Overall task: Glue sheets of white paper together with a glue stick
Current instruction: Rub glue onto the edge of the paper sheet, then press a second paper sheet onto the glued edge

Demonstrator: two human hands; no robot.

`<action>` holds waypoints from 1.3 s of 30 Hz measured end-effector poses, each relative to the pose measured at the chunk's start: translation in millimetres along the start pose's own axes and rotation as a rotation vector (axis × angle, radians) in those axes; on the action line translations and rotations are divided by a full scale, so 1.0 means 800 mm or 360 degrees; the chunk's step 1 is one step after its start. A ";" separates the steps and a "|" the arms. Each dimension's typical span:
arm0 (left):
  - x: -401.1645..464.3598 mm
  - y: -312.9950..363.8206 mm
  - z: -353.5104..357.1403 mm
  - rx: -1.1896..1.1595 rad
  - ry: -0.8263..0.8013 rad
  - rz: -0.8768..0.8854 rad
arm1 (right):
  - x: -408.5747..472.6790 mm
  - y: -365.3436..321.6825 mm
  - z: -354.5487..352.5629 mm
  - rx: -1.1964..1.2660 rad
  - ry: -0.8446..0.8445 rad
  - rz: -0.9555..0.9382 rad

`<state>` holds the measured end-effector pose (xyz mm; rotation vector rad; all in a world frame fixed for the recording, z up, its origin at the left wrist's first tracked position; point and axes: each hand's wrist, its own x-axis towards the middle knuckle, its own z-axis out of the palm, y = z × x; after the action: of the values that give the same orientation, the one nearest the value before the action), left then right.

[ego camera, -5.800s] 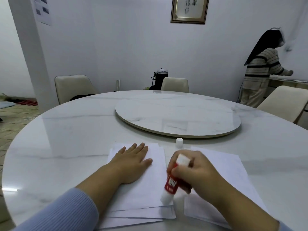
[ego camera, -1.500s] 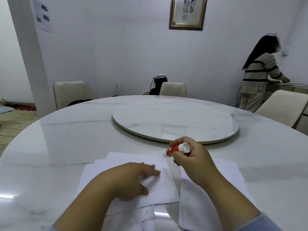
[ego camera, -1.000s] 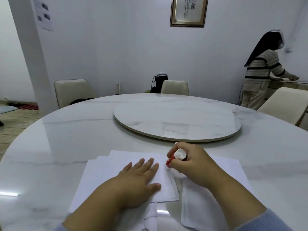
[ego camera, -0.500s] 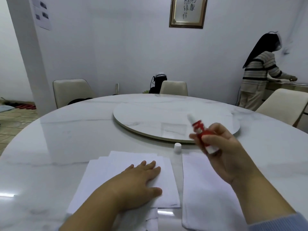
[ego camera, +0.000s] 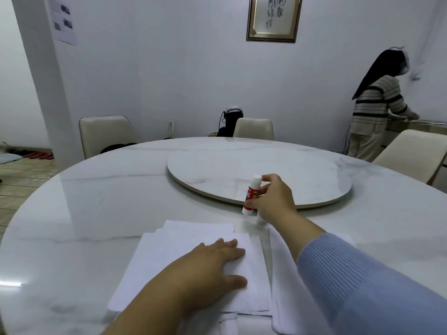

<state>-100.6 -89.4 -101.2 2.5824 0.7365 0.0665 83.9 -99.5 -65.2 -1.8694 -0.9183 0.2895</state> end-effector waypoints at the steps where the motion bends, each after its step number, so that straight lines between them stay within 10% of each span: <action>1: 0.000 0.000 0.000 0.0001 -0.0003 0.0003 | 0.003 0.004 0.004 -0.0067 -0.0015 0.0003; 17: -0.001 0.001 -0.002 -0.0019 -0.0029 -0.0009 | 0.006 0.018 -0.055 0.0157 0.0246 -0.0195; 24: 0.000 0.001 0.000 0.0011 -0.0022 -0.0017 | -0.054 0.047 -0.146 -0.1508 -0.0851 0.0230; 39: 0.014 0.016 0.011 0.0153 0.0053 0.0090 | -0.086 0.061 -0.167 -0.1792 -0.0156 -0.0253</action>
<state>-83.2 -97.2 -104.7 2.7001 0.6944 0.0941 134.6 -248.8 -56.6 -2.7683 -1.4596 -0.3241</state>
